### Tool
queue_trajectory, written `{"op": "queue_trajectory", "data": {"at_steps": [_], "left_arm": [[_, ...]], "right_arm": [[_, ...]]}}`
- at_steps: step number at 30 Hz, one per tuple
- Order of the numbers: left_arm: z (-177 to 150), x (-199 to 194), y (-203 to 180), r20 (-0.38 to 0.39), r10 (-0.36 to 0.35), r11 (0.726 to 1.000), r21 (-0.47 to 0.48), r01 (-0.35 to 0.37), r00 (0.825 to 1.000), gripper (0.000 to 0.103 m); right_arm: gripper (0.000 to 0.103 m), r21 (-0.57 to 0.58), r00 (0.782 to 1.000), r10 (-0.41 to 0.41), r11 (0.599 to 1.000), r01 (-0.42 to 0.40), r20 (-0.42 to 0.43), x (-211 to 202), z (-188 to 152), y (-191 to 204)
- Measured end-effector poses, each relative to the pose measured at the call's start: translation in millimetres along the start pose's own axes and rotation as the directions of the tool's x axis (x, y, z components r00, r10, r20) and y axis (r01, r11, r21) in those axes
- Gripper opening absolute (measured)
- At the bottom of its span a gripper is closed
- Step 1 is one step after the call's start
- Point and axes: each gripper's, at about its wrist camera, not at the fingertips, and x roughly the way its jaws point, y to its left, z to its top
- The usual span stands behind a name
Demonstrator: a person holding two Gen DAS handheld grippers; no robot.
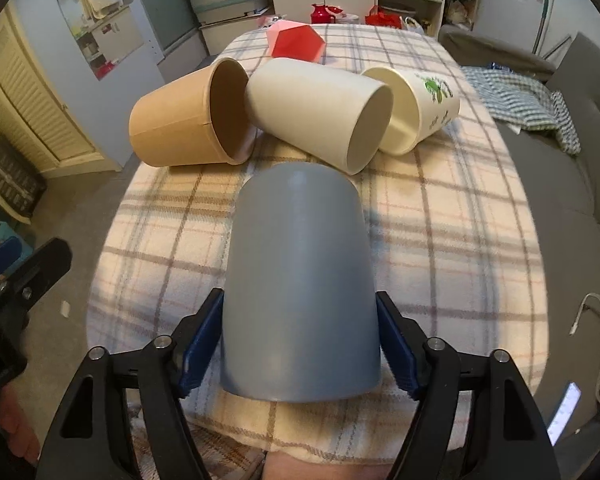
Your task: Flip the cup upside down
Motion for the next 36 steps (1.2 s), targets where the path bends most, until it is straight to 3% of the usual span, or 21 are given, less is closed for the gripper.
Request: {"op": "queue_trajectory", "data": {"at_steps": [3,7,11,19,22,29,36], "left_arm": [[3,-5,-5,0.000,0.017,1.000,0.011,-0.017,1.000,0.103],[8,-14,-17,0.006,0.021,1.000,0.024,-0.021,1.000,0.103],[13,-17,-45,-0.024,0.007,0.998,0.062,-0.006,1.000,0.103],[23,-9,-110,-0.082,-0.095,0.987,0.121,0.105,0.992,0.103],[27,2,-130,-0.124,-0.088,0.982,0.154,0.106,0.988,0.103],[41,40,-144,-0.229,-0.122,0.982,0.112,0.151,0.966,0.102],[41,81,-142,-0.364,-0.141,0.984,0.054,0.172,0.921,0.102]], "right_arm": [[0.092,0.022,0.998,0.041,0.999,-0.042,0.051,-16,-4,-8],[0.092,0.033,0.992,0.038,0.999,-0.042,0.118,-43,-5,-28],[0.092,0.053,0.987,-0.019,0.999,0.011,0.157,-63,-8,-57],[0.092,0.093,0.985,-0.083,0.993,0.069,0.153,-66,-7,-114],[0.092,0.099,0.983,-0.094,0.992,0.079,0.160,-63,-4,-128],[0.092,0.111,0.986,-0.084,0.991,0.069,0.141,-44,0,-142],[0.092,0.150,0.984,-0.113,0.984,0.093,0.135,-26,-1,-150]]}}
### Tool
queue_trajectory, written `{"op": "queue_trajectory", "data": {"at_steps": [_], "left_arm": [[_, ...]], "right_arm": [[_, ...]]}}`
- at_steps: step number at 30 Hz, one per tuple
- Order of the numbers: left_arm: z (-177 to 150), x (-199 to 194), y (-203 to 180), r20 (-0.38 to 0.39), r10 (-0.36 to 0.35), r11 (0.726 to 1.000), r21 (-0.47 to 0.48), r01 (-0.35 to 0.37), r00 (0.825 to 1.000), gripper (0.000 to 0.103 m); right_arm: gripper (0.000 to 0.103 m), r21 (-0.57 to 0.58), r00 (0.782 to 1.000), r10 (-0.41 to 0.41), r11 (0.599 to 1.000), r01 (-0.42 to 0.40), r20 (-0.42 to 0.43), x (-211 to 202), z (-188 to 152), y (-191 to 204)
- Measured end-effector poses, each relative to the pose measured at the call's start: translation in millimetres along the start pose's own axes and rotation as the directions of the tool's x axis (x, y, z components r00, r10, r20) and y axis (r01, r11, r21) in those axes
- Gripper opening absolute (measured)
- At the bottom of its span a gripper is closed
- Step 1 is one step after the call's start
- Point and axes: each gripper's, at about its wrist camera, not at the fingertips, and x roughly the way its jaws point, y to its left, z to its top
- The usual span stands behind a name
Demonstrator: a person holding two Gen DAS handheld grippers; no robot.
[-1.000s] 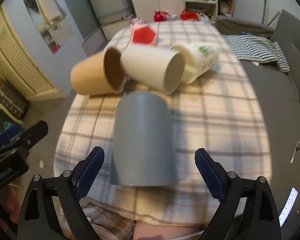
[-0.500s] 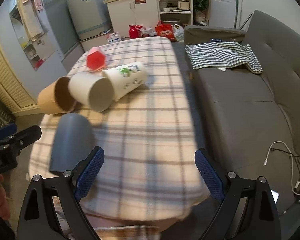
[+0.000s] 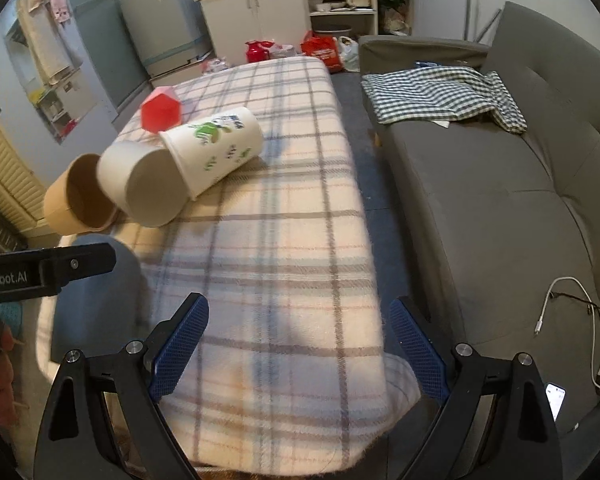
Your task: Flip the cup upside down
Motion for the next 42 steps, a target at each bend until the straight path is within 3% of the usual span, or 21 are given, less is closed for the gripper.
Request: {"op": "queue_trajectory", "data": {"at_steps": [3,5,6,11,17,25,36,42], "left_arm": [[1,8,3,-0.028,-0.026,1.000,-0.009,0.026,0.999,0.100],[3,9,2,-0.041,-0.066,0.998,-0.014,0.065,0.997,0.076],[4,8,2,-0.052,-0.092,0.996,-0.016,0.091,0.994,0.075],[4,-11,-2,-0.010,-0.095,0.995,0.028,0.095,0.995,0.075],[0,-44,-4,0.104,-0.079,0.995,0.073,0.072,0.991,0.075],[-13,-64,-13,0.279,0.004,0.987,0.154,-0.049,0.960,0.074],[-22,-49,-30,0.307,0.050,0.963,0.236,-0.127,0.950,0.075],[-26,-63,-27,0.317,-0.032,0.975,0.219,-0.040,0.948,0.076]], "right_arm": [[0.092,0.017,1.000,0.003,1.000,-0.003,0.016,1,0,-3],[0.092,0.013,1.000,0.000,1.000,0.000,0.012,4,0,-2],[0.092,0.013,1.000,-0.002,1.000,0.002,0.012,4,0,-2],[0.092,0.024,0.999,-0.008,1.000,0.007,0.042,-6,-1,-1],[0.092,0.013,0.997,-0.012,1.000,0.011,0.073,-23,-4,5],[0.092,0.014,0.997,-0.003,1.000,0.002,0.075,-32,-11,10],[0.092,0.022,0.998,0.005,1.000,-0.007,0.063,-27,-13,12],[0.092,0.015,0.998,0.007,1.000,-0.008,0.070,-36,-12,14]]}}
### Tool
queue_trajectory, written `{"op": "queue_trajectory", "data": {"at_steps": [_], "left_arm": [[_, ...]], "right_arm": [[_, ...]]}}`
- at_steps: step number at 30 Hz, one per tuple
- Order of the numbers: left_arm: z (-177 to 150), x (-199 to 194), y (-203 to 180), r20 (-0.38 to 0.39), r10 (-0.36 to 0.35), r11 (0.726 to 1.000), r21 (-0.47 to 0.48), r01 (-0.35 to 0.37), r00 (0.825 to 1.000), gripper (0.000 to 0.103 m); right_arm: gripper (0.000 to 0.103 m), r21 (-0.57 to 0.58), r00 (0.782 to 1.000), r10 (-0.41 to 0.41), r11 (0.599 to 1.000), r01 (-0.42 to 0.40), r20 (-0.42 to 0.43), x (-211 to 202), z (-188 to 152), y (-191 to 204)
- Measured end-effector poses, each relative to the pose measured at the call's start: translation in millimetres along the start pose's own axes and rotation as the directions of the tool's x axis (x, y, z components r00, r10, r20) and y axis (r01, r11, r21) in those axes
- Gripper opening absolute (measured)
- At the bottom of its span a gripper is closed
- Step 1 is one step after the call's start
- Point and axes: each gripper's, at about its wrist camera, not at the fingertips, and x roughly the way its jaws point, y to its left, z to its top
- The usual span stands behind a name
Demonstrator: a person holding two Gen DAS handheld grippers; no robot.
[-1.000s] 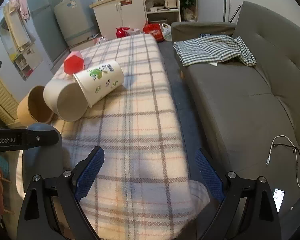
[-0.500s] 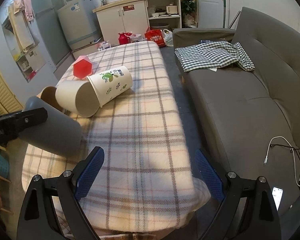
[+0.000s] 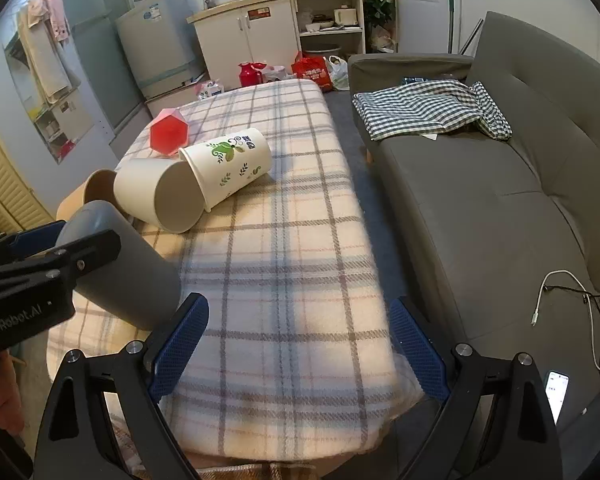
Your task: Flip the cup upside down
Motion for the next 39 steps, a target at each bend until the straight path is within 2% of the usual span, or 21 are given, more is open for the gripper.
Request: {"op": "queue_trajectory", "data": {"at_steps": [5,9,13,19,23,28,31,33,36,39], "left_arm": [[3,-37,4,0.094,-0.058,0.997,-0.043,0.062,0.994,0.078],[2,-75,13,0.199,-0.084,0.993,-0.064,0.098,0.976,0.079],[-9,-105,28,0.273,-0.083,0.990,-0.087,0.110,0.958,0.079],[-39,-125,43,0.352,-0.059,0.991,-0.088,0.096,0.934,0.079],[-64,-123,43,0.365,-0.044,0.994,-0.073,0.076,0.930,0.079],[-101,-111,45,0.388,0.016,0.995,-0.099,0.025,0.922,0.079],[-118,-107,49,0.400,0.081,0.988,-0.151,-0.022,0.913,0.089],[-123,-106,53,0.408,0.089,0.985,-0.173,-0.019,0.909,0.090],[-123,-102,60,0.380,0.108,0.979,-0.201,-0.032,0.919,0.095],[-128,-103,66,0.385,0.108,0.975,-0.222,-0.021,0.916,0.095]], "right_arm": [[0.092,-0.012,0.999,0.002,1.000,-0.001,0.040,-24,2,6],[0.092,-0.026,0.996,0.008,1.000,-0.006,0.086,-50,0,15],[0.092,-0.042,0.991,0.020,0.999,-0.014,0.131,-74,-6,24],[0.092,-0.073,0.975,0.045,0.997,-0.030,0.218,-107,-19,41],[0.092,-0.110,0.962,0.053,0.994,-0.024,0.268,-117,-30,53],[0.092,-0.121,0.952,0.038,0.993,-0.001,0.304,-113,-48,59],[0.093,-0.133,0.953,0.034,0.991,0.007,0.300,-104,-58,61],[0.094,-0.133,0.958,0.042,0.991,-0.004,0.285,-100,-62,61],[0.097,-0.117,0.961,0.038,0.993,-0.006,0.273,-95,-62,60],[0.102,-0.110,0.960,0.036,0.994,-0.006,0.277,-95,-62,59]]}}
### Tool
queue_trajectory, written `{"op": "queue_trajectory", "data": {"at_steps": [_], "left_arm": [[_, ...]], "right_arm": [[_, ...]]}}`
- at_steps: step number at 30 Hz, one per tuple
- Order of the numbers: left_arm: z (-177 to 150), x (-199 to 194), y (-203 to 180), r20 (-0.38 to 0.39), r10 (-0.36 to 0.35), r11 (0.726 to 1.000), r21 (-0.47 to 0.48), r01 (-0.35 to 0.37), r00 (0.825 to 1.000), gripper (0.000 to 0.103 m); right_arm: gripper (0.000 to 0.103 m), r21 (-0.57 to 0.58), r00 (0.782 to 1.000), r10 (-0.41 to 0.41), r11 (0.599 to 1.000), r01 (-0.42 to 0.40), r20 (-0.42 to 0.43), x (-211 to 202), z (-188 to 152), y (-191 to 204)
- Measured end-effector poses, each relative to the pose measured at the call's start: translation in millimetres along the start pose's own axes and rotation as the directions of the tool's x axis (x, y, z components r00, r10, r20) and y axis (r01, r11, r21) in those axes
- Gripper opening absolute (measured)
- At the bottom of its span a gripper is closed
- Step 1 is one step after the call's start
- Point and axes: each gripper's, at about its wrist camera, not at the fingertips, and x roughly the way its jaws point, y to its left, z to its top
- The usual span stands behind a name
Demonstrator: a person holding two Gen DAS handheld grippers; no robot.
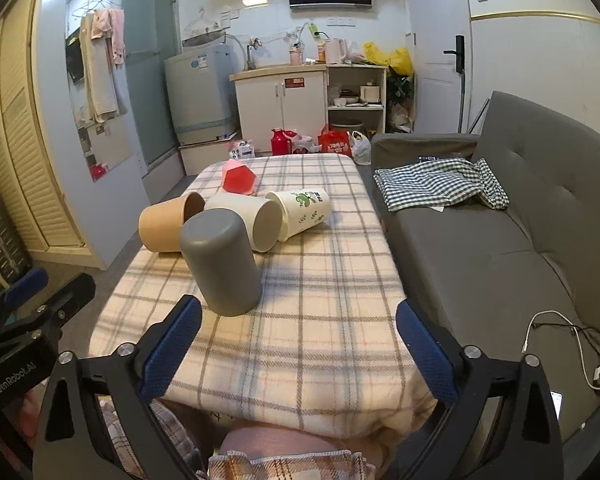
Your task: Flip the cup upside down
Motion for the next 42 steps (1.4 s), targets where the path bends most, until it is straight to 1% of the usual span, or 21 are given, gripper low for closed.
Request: {"op": "queue_trajectory", "data": {"at_steps": [4,9,16,31,42], "left_arm": [[-1.0,-2.3,2.0,0.006,0.007,1.000,0.002,-0.007,1.000,0.096],[-1.8,-6.9,0.2,0.031,0.004,1.000,0.014,-0.005,1.000,0.097],[-1.3,-4.9,1.2,0.012,0.010,1.000,0.013,-0.010,1.000,0.097],[-4.9,-4.5,-2.0,0.002,0.026,0.999,0.028,-0.026,1.000,0.097],[-4.6,-3.2,-1.8,0.001,0.015,0.999,0.029,-0.015,1.000,0.098]], "right_arm": [[0.103,-0.012,1.000,-0.001,1.000,0.001,-0.009,1.3,-1.6,0.7],[0.103,-0.012,1.000,-0.004,1.000,0.003,-0.011,1.8,-1.5,2.4],[0.103,-0.010,1.000,-0.002,1.000,0.002,-0.018,4.2,-2.3,4.3],[0.103,0.005,1.000,-0.003,1.000,0.003,-0.025,3.2,-2.6,2.4],[0.103,0.010,0.999,0.002,1.000,-0.002,-0.033,3.4,-1.6,1.3]]}}
